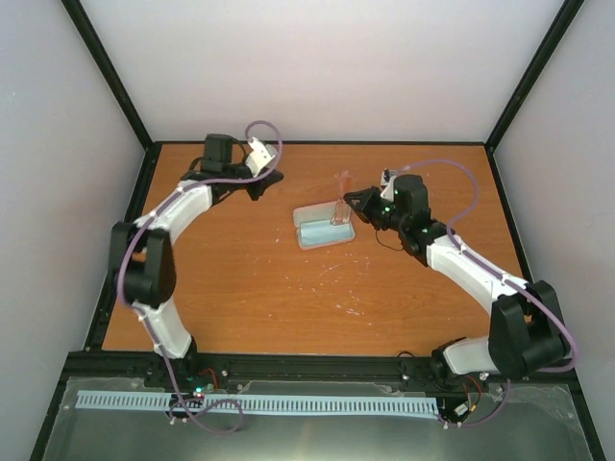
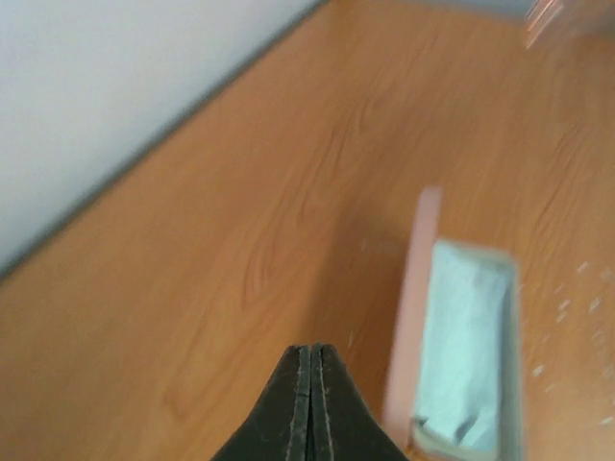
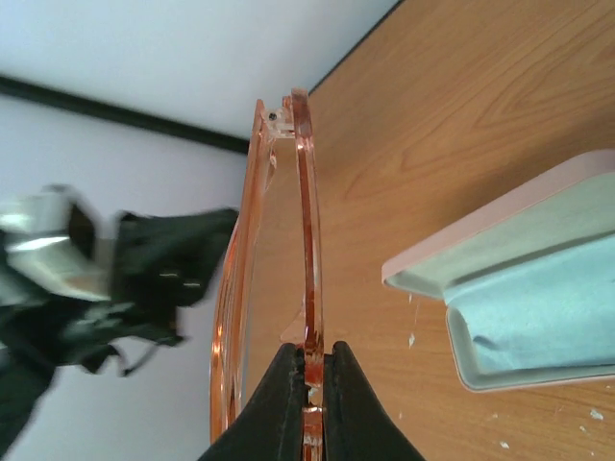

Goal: Organize the sunglasses
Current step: Adjust the sunglasses case at the center of the board, then place the sunglasses in the sunglasses case.

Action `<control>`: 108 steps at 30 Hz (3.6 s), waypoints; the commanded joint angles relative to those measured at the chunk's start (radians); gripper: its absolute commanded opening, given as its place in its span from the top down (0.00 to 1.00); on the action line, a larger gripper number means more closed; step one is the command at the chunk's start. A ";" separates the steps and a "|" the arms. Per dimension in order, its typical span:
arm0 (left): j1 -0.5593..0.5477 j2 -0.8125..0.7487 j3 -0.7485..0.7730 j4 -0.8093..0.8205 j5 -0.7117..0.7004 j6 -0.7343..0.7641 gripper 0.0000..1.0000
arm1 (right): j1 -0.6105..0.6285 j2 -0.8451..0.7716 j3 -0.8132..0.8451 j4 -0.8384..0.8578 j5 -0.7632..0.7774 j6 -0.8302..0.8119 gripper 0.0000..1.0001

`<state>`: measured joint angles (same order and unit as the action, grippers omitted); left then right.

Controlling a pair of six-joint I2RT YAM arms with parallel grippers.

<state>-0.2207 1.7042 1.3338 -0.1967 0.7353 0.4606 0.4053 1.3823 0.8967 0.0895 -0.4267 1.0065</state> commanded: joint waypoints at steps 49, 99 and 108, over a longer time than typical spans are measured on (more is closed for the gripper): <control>-0.109 0.415 0.150 -0.316 0.059 0.032 0.96 | 0.000 -0.235 -0.245 -0.036 0.459 0.193 0.97; -0.190 0.373 0.081 -0.196 0.165 -0.128 0.97 | 0.049 0.404 -0.030 0.211 0.127 0.013 0.97; -0.190 0.371 0.077 -0.196 0.161 -0.120 0.97 | 0.054 0.455 0.001 0.174 0.122 -0.009 0.97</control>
<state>-0.4011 2.1212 1.4128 -0.4107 0.8722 0.3462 0.4461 1.8149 0.8658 0.2680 -0.3038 1.0157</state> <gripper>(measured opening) 0.036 0.027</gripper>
